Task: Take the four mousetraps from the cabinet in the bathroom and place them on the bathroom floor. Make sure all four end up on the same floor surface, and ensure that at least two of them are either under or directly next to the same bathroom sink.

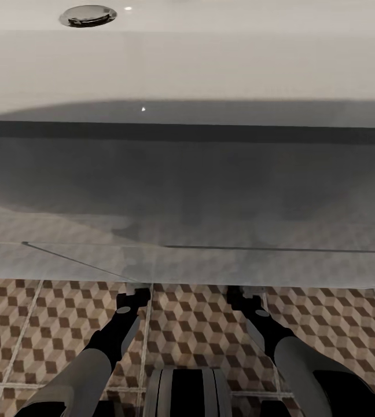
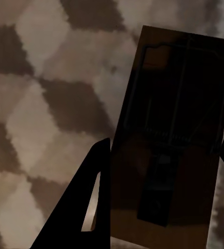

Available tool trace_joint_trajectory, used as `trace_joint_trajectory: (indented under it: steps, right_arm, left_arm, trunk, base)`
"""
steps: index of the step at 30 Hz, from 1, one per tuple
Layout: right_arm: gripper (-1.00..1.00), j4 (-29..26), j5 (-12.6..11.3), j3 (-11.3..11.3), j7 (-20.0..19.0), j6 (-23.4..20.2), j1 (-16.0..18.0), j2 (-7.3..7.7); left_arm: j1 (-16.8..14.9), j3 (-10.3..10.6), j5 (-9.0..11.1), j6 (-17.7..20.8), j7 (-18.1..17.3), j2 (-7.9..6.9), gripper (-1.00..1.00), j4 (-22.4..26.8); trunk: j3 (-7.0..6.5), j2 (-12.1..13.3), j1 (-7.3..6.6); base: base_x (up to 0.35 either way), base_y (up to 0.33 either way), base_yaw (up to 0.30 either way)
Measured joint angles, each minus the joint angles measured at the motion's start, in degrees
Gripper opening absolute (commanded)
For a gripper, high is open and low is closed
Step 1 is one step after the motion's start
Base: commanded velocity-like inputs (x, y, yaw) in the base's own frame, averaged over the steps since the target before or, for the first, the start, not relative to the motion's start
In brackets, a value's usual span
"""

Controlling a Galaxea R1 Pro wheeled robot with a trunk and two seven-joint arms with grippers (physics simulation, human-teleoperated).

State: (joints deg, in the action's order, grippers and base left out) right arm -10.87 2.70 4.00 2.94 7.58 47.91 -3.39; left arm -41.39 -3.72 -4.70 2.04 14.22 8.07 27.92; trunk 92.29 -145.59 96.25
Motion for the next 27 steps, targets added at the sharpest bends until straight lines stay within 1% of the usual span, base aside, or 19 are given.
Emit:
trace_joint_trajectory:
  steps: [11,15,27]
  right_arm:
    - [-1.00,0.00,0.00,0.00,0.01,0.03,-0.03,0.00]
    - [-1.00,-0.07,0.05,0.00,-0.02,0.04,-0.01,0.00]
    - [-1.00,-0.04,0.04,0.10,0.00,0.11,0.00,-0.05]
  left_arm:
    - [0.00,0.00,0.00,0.00,0.02,-0.05,-1.00,0.02]
    - [0.00,-0.01,0.01,0.00,0.01,-0.05,-1.00,0.09]
    - [0.00,0.01,0.00,-0.07,0.00,-0.05,-1.00,0.38]
  trunk:
    - [0.00,0.00,0.00]
    - [0.88,-0.05,0.10]
    - [0.89,-0.05,0.10]
  base:
    - [0.000,0.000,0.000]
    - [0.000,0.000,0.000]
    - [0.000,0.000,0.000]
